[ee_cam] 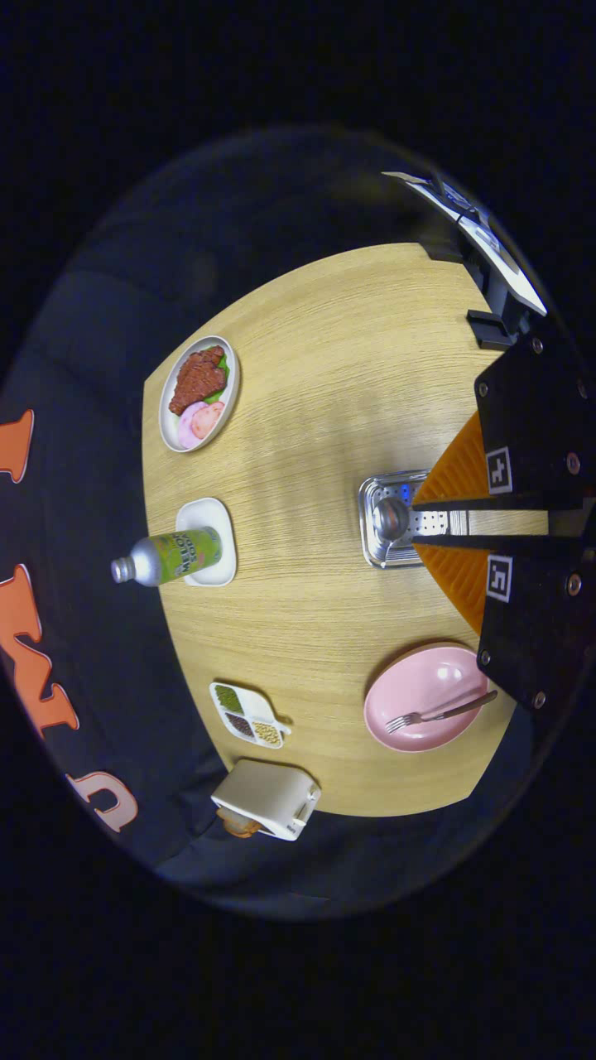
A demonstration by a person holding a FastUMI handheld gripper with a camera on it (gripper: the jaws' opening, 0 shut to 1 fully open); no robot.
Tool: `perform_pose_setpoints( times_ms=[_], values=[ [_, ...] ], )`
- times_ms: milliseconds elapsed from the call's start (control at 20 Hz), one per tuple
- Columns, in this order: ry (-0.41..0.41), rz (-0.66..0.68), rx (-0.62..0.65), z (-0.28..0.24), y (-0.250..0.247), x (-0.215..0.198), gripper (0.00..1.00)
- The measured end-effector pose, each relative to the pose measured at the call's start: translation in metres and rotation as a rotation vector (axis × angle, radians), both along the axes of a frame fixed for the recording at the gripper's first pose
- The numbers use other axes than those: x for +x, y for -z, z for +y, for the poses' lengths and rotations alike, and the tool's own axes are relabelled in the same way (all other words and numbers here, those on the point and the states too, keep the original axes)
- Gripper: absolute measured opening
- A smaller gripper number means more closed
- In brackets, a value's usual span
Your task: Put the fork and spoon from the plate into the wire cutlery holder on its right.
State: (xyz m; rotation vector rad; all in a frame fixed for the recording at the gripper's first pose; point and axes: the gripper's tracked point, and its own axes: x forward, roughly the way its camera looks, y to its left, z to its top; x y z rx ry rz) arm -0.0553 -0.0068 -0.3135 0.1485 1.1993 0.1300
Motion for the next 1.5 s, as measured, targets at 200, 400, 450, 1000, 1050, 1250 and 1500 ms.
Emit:
perform_pose_setpoints(
  times_ms=[200, 400, 450, 1000, 1050, 1250, 1500],
  values=[
    [0.066, -0.209, 0.039, 0.007, -0.032, 0.024, 0.25],
    [0.113, -0.4, 0.035, 0.006, -0.066, 0.039, 0.46],
    [0.122, -0.442, 0.041, 0.009, -0.076, 0.041, 0.51],
    [0.074, -0.807, 0.031, 0.067, -0.157, 0.043, 0.91],
    [0.056, -0.813, 0.042, 0.077, -0.157, 0.04, 0.91],
    [-0.021, -0.771, 0.078, 0.123, -0.142, 0.022, 0.93],
    [-0.096, -0.687, 0.103, 0.171, -0.109, -0.003, 0.94]
  ],
)
